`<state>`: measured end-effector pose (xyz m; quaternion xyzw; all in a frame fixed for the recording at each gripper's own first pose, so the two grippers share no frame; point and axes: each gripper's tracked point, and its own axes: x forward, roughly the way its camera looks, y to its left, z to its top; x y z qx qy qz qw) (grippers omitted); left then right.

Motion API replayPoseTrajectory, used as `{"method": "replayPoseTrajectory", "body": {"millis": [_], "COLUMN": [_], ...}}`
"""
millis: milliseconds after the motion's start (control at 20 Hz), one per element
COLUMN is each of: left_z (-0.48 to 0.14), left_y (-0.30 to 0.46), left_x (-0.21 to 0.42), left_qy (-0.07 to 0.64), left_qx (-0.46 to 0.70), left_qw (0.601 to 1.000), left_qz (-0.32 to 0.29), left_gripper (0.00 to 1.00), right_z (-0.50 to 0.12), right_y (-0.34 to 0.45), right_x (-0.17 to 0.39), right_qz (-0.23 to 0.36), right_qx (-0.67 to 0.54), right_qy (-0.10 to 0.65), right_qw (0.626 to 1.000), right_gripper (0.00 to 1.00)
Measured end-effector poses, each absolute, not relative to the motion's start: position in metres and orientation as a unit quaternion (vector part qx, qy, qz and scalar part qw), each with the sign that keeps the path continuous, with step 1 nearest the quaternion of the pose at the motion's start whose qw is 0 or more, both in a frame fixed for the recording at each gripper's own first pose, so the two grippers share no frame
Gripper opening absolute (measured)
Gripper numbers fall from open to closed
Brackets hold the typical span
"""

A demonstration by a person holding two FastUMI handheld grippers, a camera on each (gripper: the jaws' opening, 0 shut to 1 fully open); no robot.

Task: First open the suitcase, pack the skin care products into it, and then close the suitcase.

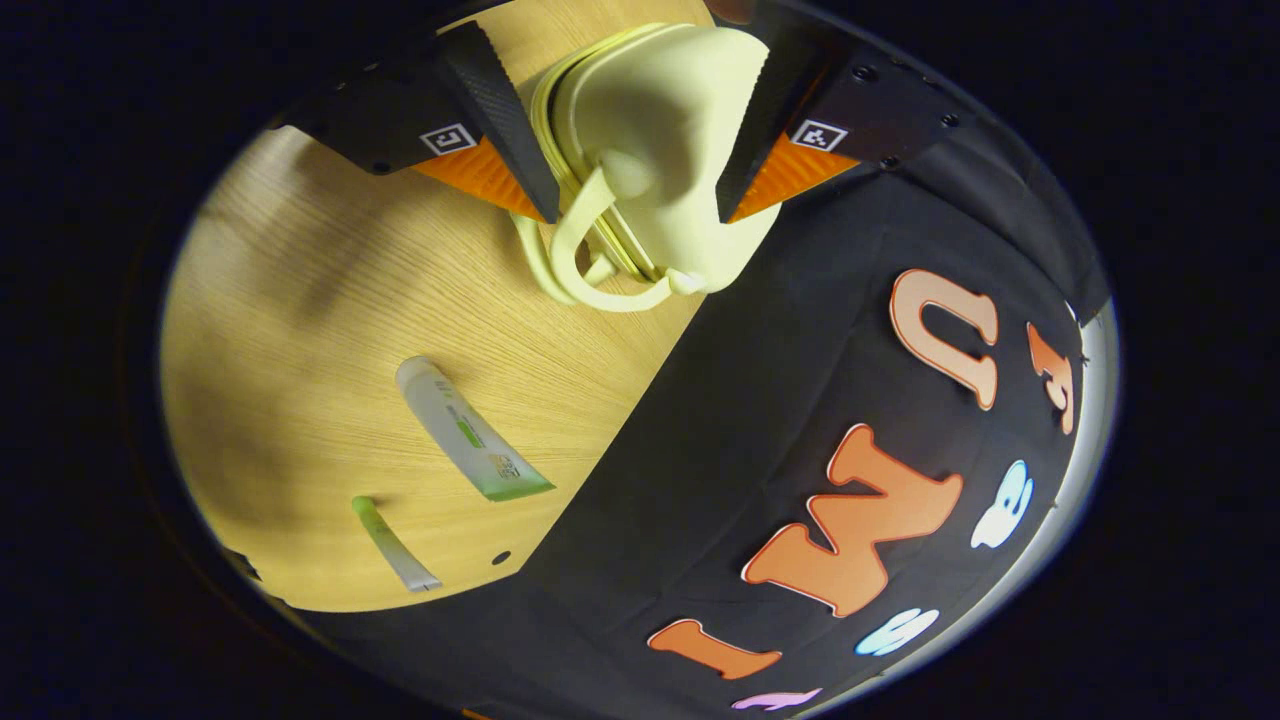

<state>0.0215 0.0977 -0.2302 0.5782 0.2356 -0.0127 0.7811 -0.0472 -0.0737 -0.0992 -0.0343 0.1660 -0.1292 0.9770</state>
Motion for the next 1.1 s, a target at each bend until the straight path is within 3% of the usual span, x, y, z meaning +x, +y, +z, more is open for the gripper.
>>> {"method": "replayPoseTrajectory", "body": {"millis": [450, 500, 600, 650, 700, 850, 950, 1100], "left_z": [-0.26, -0.269, -0.29, -0.286, -0.291, -0.293, -0.284, -0.262], "left_y": [0.108, 0.106, 0.109, 0.1, 0.104, 0.107, 0.103, 0.095], "left_x": [0.051, 0.052, 0.05, 0.044, 0.056, 0.055, 0.053, 0.055], "left_qy": [0.273, 0.281, 0.316, 0.324, 0.313, 0.344, 0.362, 0.386], "left_qx": [0.627, 0.635, 0.649, 0.665, 0.666, 0.644, 0.606, 0.494], "left_qw": [0.729, 0.719, 0.691, 0.671, 0.675, 0.68, 0.705, 0.775], "left_qz": [-0.025, -0.037, -0.043, -0.048, -0.052, -0.068, -0.071, -0.074], "left_gripper": [0.95, 0.78, 0.24, 0.23, 0.12, 0.07, 0.07, 0.07], "right_z": [-0.111, -0.112, -0.111, -0.111, -0.111, -0.113, -0.117, -0.114], "right_y": [-0.1, -0.1, -0.098, -0.096, -0.094, -0.092, -0.089, -0.084], "right_x": [-0.046, -0.045, -0.041, -0.041, -0.04, -0.038, -0.037, -0.033], "right_qz": [-0.166, -0.165, -0.162, -0.16, -0.158, -0.155, -0.15, -0.144], "right_qx": [-0.025, -0.022, -0.017, -0.016, -0.016, -0.012, -0.003, -0.004], "right_qy": [0.187, 0.188, 0.187, 0.185, 0.184, 0.185, 0.188, 0.183], "right_qw": [0.968, 0.968, 0.969, 0.969, 0.97, 0.97, 0.971, 0.972], "right_gripper": [0.95, 0.95, 0.95, 0.95, 0.95, 0.95, 0.95, 0.95]}}
